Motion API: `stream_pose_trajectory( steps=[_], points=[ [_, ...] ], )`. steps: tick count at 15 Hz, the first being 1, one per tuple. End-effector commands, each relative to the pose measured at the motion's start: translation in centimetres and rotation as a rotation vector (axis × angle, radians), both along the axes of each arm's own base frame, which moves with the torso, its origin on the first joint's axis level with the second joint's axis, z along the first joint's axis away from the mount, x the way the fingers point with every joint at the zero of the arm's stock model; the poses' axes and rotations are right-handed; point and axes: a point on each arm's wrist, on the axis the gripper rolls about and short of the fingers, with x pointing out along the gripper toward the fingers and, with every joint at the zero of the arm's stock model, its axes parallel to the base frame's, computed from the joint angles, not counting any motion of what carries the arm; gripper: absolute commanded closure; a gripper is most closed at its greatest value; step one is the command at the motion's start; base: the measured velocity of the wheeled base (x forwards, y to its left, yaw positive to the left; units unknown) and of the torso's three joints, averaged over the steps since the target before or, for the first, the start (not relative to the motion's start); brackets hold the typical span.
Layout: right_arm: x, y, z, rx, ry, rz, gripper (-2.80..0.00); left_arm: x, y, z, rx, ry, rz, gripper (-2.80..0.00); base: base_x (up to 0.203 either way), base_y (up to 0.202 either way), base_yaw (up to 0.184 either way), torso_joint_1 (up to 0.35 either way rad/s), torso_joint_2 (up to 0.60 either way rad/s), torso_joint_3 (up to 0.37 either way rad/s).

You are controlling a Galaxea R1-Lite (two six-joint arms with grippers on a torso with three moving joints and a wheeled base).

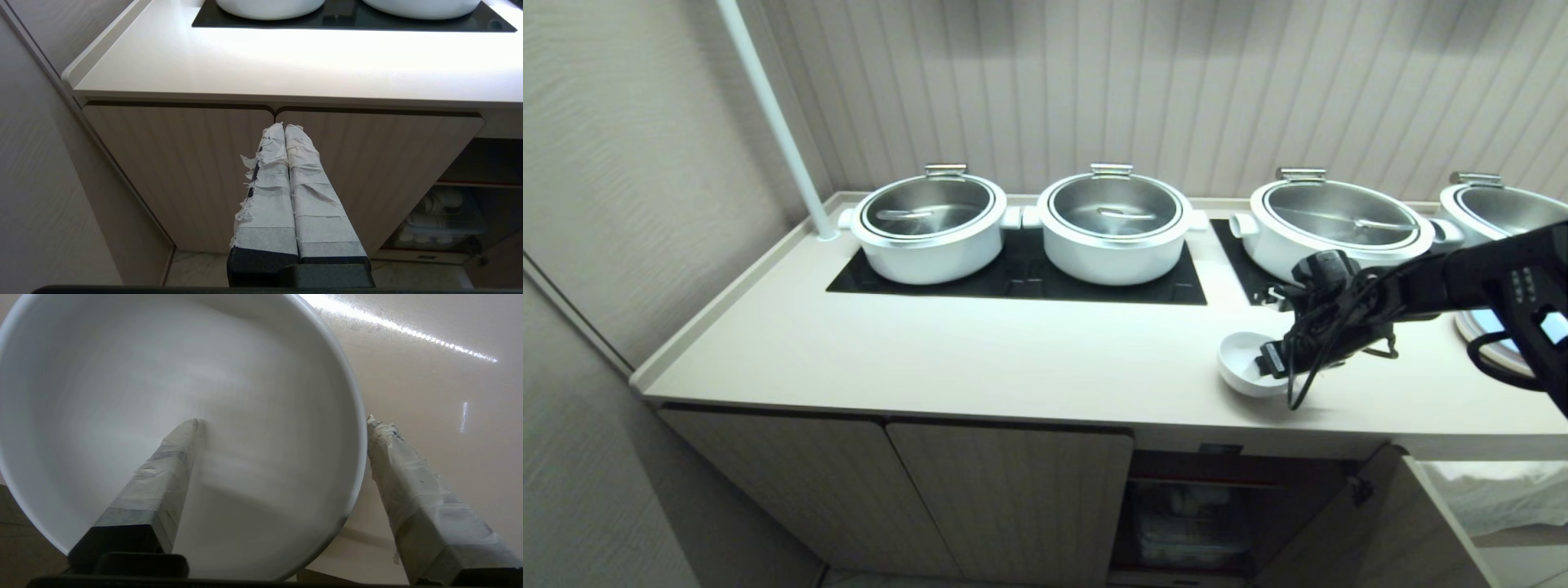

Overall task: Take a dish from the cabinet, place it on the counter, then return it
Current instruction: Pick up the bowl from the table

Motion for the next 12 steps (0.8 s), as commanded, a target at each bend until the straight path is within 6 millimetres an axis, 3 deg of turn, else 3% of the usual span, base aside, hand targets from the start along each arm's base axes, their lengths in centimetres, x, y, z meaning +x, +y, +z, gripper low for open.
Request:
stream_pose_trajectory(
  steps=[1,12],
  points=[
    [-0.05,0.02,0.10,0.004,0.000,-0.001,0.00,-0.01,0.00,0.03,0.000,-0.001,0.001,0.00,0.000,0.000,0.000,0.000,0.00,0.000],
    [-0.02,0.03,0.33,0.020,-0.011,-0.021,0.00,0.00,0.00,0.00,0.000,0.000,0.001,0.00,0.000,0.000,0.000,0.000,0.00,0.000]
  ],
)
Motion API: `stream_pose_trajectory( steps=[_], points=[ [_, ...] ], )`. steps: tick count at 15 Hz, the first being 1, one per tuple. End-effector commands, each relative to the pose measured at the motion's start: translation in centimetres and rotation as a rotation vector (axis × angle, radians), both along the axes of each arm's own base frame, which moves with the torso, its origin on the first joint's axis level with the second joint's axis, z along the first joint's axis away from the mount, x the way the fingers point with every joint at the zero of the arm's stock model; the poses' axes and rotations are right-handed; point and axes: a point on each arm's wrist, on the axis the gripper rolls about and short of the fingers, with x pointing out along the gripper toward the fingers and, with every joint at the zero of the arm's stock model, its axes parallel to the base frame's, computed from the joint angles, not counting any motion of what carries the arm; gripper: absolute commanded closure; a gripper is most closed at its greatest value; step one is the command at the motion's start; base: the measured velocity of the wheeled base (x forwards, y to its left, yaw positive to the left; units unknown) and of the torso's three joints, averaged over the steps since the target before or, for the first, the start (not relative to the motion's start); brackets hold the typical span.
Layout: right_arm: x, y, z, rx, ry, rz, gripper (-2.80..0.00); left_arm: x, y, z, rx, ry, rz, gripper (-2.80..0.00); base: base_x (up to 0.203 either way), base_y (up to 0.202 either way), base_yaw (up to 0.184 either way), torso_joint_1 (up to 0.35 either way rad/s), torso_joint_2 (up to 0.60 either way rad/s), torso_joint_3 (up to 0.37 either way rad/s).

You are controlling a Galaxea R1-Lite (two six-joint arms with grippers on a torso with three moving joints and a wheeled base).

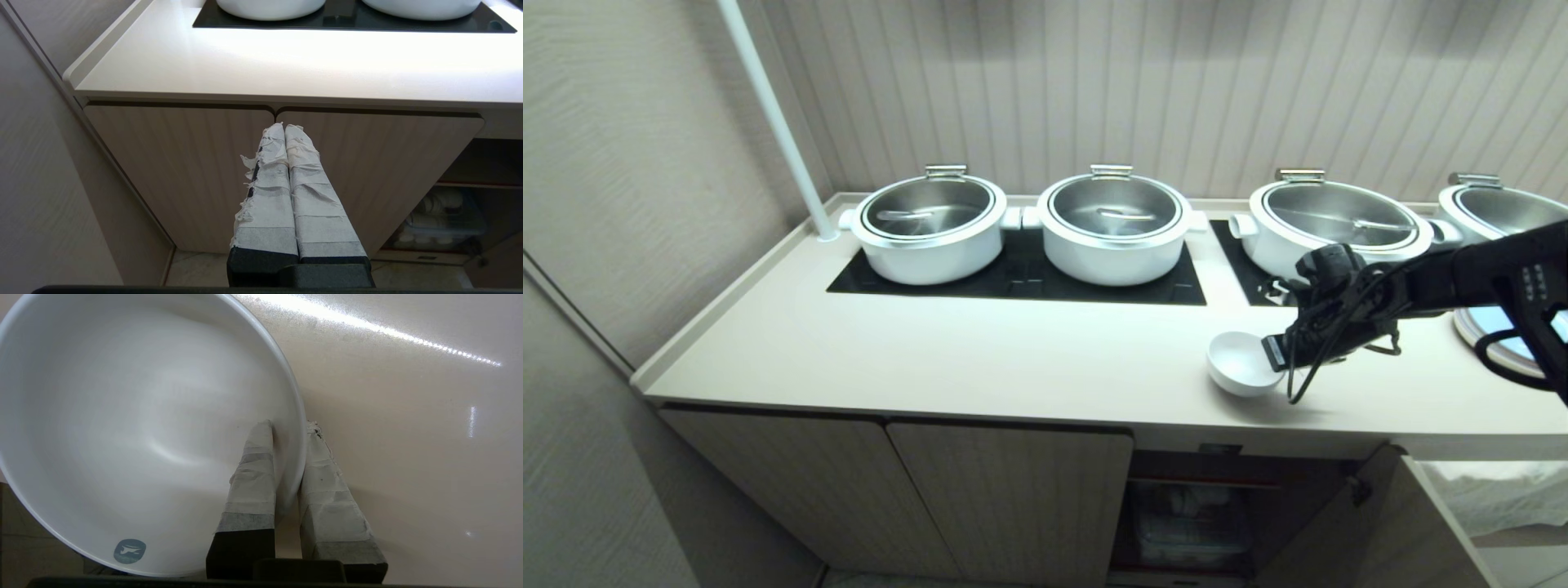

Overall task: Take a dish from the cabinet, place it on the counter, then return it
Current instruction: Pick up the bowl from the table

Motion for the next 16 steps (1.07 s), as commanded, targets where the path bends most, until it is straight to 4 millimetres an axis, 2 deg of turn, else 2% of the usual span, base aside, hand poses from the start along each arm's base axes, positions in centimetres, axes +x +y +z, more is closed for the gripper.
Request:
stream_pose_trajectory(
  steps=[1,16],
  points=[
    [0.0,0.0,-0.2,-0.001,0.008,0.002,0.00,0.0,0.0,0.0,0.000,-0.001,-0.001,0.00,0.000,0.000,0.000,0.000,0.00,0.000],
    [-1.4,-0.2,0.5,0.076,0.044,-0.118,0.00,0.0,0.0,0.0,0.000,0.000,-0.001,0.00,0.000,0.000,0.000,0.000,0.00,0.000]
  ],
)
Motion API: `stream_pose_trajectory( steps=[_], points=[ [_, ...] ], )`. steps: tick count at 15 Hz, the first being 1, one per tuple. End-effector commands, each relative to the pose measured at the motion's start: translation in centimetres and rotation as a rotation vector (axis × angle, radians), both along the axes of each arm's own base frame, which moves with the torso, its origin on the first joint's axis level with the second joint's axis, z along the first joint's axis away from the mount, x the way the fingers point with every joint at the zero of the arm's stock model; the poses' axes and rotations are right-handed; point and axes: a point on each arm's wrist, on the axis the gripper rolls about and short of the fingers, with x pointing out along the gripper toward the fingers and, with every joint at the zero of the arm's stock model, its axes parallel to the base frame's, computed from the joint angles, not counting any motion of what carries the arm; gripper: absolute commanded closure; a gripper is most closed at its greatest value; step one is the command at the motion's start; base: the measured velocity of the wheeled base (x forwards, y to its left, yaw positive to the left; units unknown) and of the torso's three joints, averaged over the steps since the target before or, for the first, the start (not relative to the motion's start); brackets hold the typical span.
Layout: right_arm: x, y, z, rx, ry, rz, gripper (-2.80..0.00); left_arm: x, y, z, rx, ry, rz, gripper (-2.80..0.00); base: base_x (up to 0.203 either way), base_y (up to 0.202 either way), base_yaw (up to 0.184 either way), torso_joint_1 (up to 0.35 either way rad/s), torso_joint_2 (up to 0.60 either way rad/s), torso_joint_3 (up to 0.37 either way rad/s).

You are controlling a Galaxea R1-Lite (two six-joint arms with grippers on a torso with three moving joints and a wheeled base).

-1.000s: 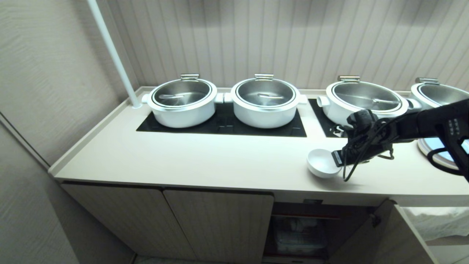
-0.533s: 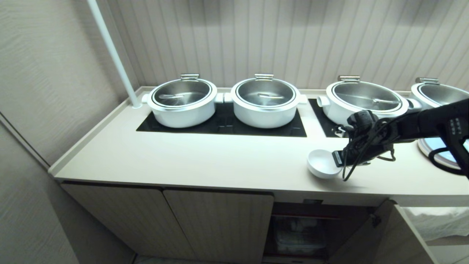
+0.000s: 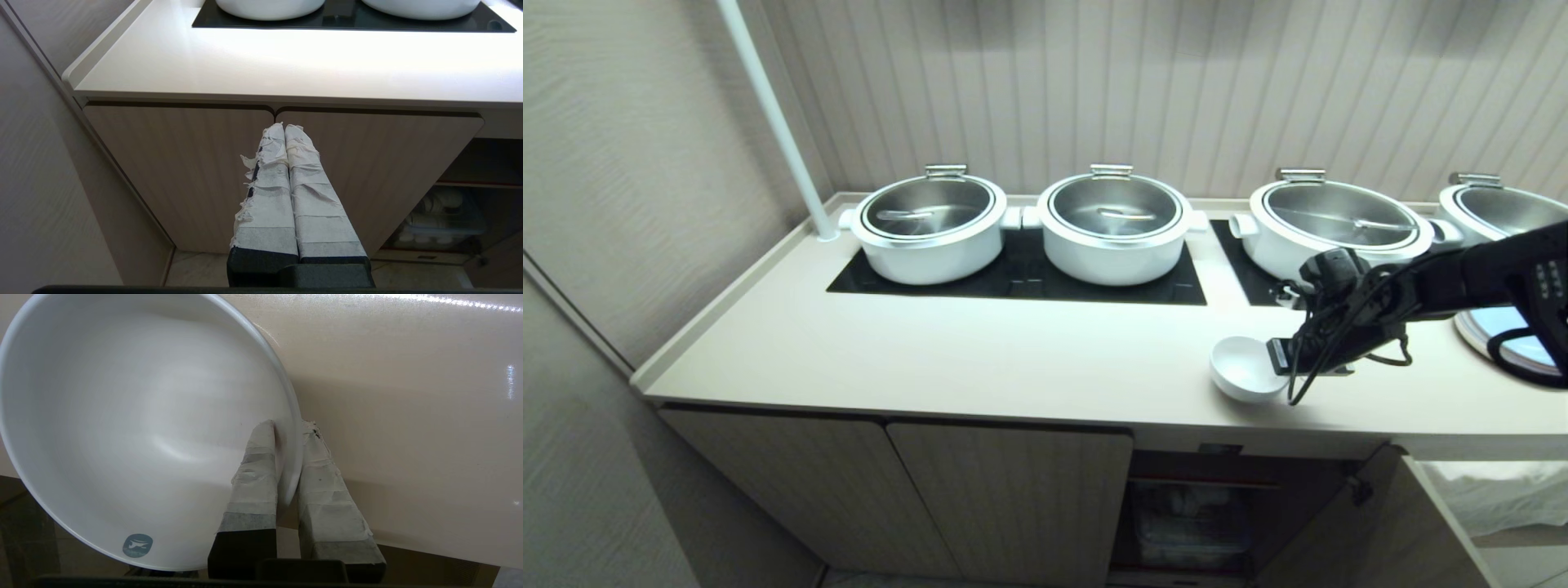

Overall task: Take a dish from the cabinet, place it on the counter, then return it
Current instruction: Pick up the bowl from the table

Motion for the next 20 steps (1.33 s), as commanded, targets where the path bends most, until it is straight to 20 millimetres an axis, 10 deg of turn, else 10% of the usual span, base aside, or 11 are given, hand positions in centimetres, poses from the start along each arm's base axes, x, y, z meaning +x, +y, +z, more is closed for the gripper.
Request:
stream_pose_trajectory(
  steps=[1,20],
  points=[
    [-0.09,0.00,0.19,0.002,-0.002,0.000,0.00,0.01,0.00,-0.02,0.000,0.001,0.000,0.00,0.000,0.000,0.000,0.000,0.00,0.000],
    [-0.54,0.04,0.57,0.108,0.034,-0.161,0.00,0.00,0.00,0.00,0.000,0.000,0.000,0.00,0.000,0.000,0.000,0.000,0.00,0.000]
  ],
)
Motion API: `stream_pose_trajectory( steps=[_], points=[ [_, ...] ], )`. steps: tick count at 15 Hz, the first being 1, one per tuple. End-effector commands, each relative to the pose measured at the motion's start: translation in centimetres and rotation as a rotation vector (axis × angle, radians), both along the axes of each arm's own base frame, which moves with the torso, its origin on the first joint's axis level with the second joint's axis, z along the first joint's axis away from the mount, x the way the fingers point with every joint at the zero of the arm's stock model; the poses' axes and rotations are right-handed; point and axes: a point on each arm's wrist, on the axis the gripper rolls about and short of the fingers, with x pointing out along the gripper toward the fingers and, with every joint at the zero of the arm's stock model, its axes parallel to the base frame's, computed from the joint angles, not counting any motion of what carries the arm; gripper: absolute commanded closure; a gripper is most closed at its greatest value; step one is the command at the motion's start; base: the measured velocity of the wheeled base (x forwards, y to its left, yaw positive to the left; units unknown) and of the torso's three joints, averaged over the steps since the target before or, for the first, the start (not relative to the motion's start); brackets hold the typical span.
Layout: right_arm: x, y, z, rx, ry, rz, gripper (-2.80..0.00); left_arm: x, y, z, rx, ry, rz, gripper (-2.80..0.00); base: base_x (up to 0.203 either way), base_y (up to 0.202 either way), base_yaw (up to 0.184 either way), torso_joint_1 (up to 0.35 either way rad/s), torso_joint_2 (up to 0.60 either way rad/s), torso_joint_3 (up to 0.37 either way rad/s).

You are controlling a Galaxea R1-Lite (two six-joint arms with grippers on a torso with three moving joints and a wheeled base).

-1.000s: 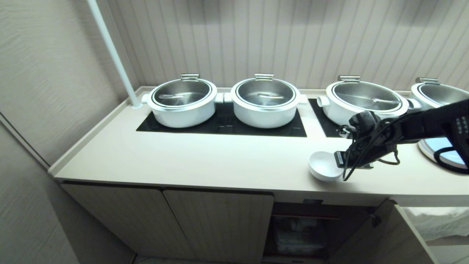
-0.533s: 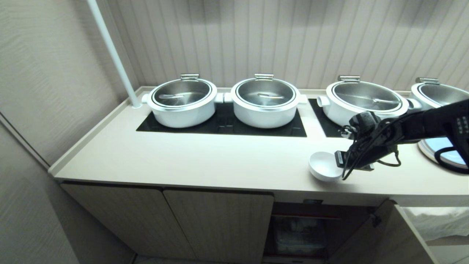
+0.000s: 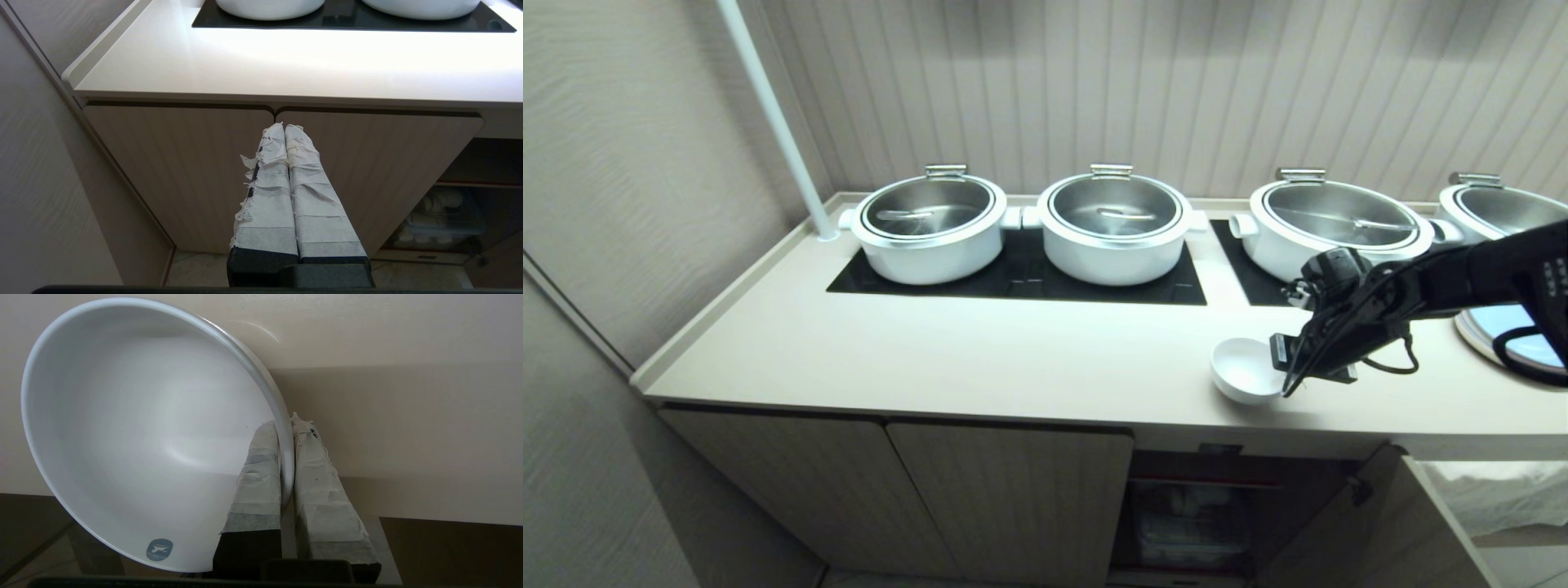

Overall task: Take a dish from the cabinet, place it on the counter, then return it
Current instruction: Pick up the bowl from the table

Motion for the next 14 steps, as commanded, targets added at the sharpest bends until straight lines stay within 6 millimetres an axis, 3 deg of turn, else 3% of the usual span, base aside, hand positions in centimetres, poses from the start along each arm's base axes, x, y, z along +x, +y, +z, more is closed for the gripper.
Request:
stream_pose_trajectory(
  steps=[1,14],
  points=[
    [-0.1,0.0,0.3,0.007,0.001,0.004,0.00,0.0,0.0,0.0,0.000,-0.001,0.000,0.00,0.000,0.000,0.000,0.000,0.00,0.000],
    [-1.0,0.2,2.0,0.081,-0.003,-0.041,0.00,0.0,0.0,0.0,0.000,-0.001,0.000,0.00,0.000,0.000,0.000,0.000,0.00,0.000]
  ],
)
